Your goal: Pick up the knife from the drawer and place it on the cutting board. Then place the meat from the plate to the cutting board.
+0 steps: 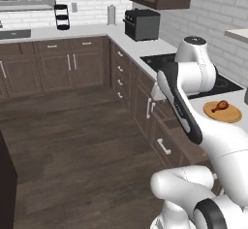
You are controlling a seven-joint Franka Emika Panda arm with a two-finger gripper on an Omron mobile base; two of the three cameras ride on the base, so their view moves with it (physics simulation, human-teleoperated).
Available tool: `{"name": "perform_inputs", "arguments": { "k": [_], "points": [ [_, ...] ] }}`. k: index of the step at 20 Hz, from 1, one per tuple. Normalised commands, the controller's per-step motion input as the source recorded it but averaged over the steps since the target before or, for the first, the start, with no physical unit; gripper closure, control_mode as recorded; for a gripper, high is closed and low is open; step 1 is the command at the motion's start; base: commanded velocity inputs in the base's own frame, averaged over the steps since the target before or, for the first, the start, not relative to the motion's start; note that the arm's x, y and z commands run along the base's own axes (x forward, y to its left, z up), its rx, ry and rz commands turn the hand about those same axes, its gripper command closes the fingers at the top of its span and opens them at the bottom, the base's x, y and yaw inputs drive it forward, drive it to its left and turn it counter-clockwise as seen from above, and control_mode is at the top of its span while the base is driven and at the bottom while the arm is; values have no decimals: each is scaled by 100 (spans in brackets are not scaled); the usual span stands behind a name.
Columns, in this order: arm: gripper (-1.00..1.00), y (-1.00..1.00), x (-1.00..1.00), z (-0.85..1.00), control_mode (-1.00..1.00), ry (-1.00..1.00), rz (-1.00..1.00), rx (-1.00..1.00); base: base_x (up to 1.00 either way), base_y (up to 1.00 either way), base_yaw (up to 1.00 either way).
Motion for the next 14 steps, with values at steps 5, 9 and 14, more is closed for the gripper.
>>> {"name": "perform_inputs", "arguments": {
  "k": [5,9,14],
  "points": [
    [-100,0,0,0,-100,0,0,0,0,0,0],
    [-100,0,1,-1,-100,0,0,0,0,0,0],
    [-100,0,41,-36,-100,1,0,0,0,0,0]
  ]
}}
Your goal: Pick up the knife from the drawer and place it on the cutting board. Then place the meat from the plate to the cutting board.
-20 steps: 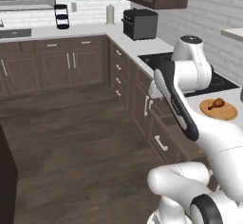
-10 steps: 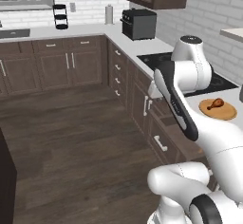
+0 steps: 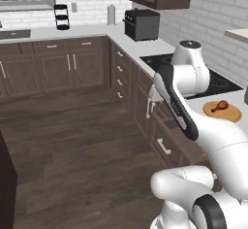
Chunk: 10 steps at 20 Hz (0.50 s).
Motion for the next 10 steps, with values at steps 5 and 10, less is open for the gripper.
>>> {"name": "perform_inputs", "arguments": {
  "k": [5,10],
  "points": [
    [-100,-36,19,-96,-100,12,-3,0,0,0,0],
    [-100,-88,9,-87,-100,-1,-4,0,0,0,0]
  ]
}}
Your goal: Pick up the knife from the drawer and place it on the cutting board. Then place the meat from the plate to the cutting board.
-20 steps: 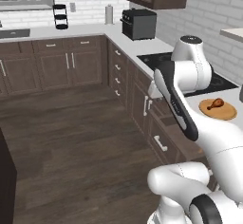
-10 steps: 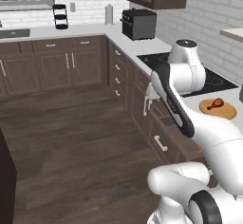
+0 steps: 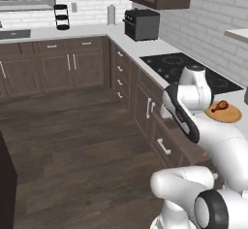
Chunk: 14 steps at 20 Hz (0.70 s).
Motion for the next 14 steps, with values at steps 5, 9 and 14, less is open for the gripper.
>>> {"name": "perform_inputs", "arguments": {
  "k": [5,9,14],
  "points": [
    [-100,-64,50,-78,-100,11,-1,0,0,0,0],
    [-100,-30,69,-59,-100,25,0,0,0,0,0],
    [-100,-26,40,-73,-100,23,0,0,0,0,0]
  ]
}}
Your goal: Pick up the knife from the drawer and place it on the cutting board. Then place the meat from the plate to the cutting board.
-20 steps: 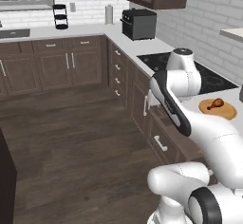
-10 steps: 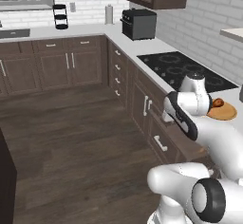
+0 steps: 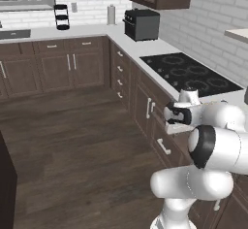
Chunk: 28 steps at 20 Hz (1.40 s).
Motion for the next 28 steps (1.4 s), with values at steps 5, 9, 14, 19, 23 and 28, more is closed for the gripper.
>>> {"name": "perform_inputs", "arguments": {
  "k": [5,9,14,19,23,28],
  "points": [
    [-100,-30,8,-64,-100,9,0,0,0,0,0],
    [-100,-4,13,-59,-100,0,0,0,0,0,0],
    [-100,2,6,-45,-100,-5,0,2,0,0,0],
    [-100,0,6,-33,-100,0,0,0,0,0,0],
    [-100,2,2,-27,-100,0,0,0,0,0,0],
    [-100,31,0,-10,-100,0,0,3,0,0,0]
  ]
}}
